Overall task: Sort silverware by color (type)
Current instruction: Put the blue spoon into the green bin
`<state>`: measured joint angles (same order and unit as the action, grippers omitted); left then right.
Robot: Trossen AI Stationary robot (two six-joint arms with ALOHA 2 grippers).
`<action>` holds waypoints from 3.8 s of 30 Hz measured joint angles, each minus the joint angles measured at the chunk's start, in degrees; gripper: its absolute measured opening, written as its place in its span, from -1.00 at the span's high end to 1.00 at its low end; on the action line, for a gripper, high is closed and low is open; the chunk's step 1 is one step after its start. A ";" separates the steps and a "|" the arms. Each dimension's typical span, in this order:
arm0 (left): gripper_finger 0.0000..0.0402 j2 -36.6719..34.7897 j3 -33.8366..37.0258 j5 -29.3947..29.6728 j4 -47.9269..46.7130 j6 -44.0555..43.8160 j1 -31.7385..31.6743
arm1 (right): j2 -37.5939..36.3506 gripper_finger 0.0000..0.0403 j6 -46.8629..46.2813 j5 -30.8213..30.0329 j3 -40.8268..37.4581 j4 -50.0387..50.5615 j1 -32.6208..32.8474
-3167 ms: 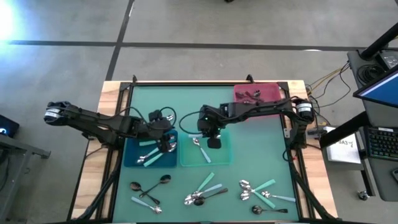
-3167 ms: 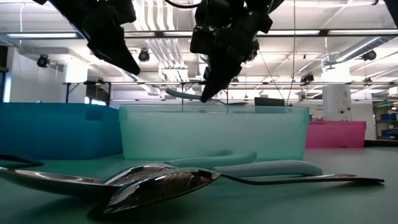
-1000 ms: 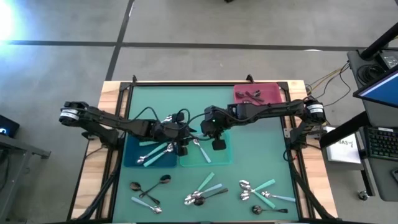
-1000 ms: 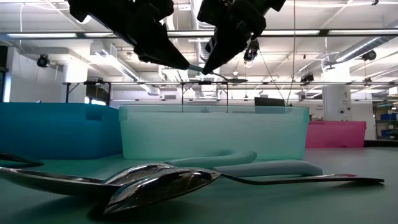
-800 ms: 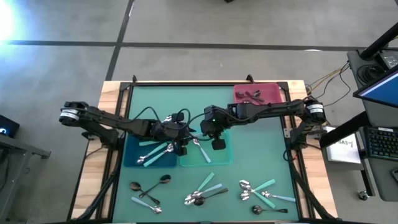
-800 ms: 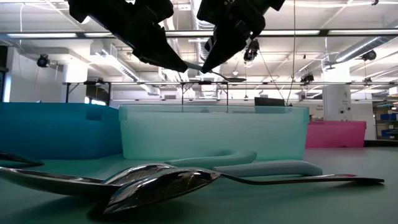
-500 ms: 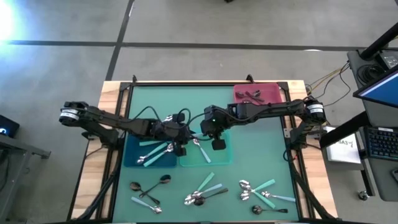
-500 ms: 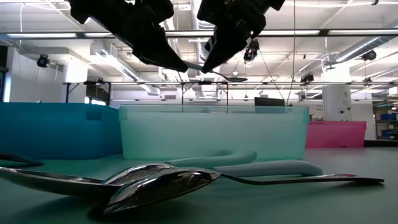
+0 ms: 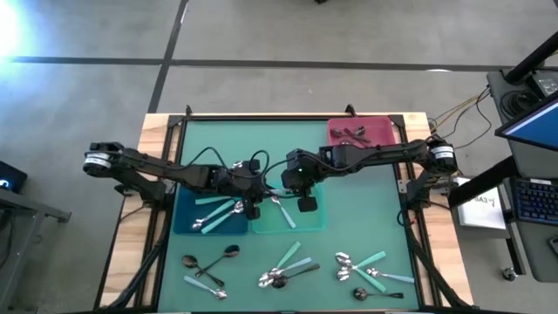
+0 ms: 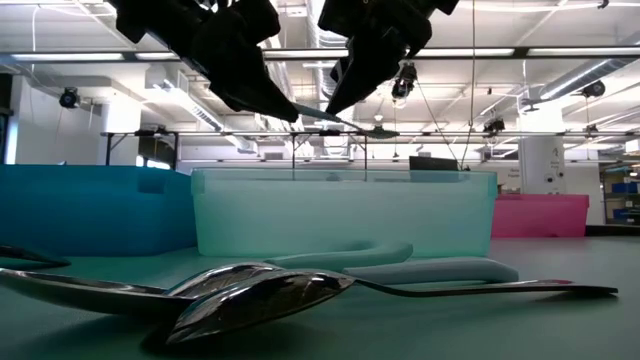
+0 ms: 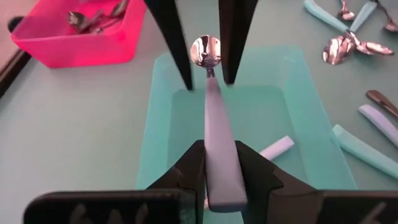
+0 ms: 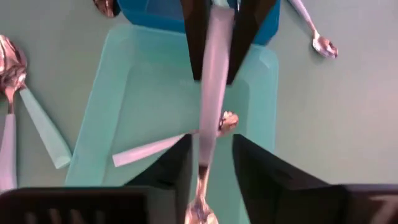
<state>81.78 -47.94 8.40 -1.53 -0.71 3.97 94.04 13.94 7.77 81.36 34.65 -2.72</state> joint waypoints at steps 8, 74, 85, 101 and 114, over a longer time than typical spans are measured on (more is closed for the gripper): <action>0.79 0.00 0.00 -0.49 -1.32 -0.89 0.00 | -2.54 0.15 -0.70 -0.27 0.00 6.29 -0.04; 0.37 -3.85 2.78 -12.56 -34.87 0.64 -28.60 | -13.08 0.28 -12.68 -23.75 -6.69 14.06 -18.76; 0.22 0.92 3.72 -5.43 -38.32 -2.81 -29.83 | -13.03 0.31 -8.21 -14.35 -11.12 4.75 -23.58; 0.23 12.58 3.12 -6.65 -39.01 -2.85 -34.02 | -13.03 0.31 -7.31 -13.73 -11.30 4.88 -23.82; 0.91 10.79 3.71 -7.25 -38.09 -5.86 -36.43 | -13.03 0.31 -6.86 -13.73 -11.32 5.18 -23.82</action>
<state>92.57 -44.23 1.15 -39.62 -6.57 -32.47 81.01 7.08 -5.96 70.04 39.83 -26.55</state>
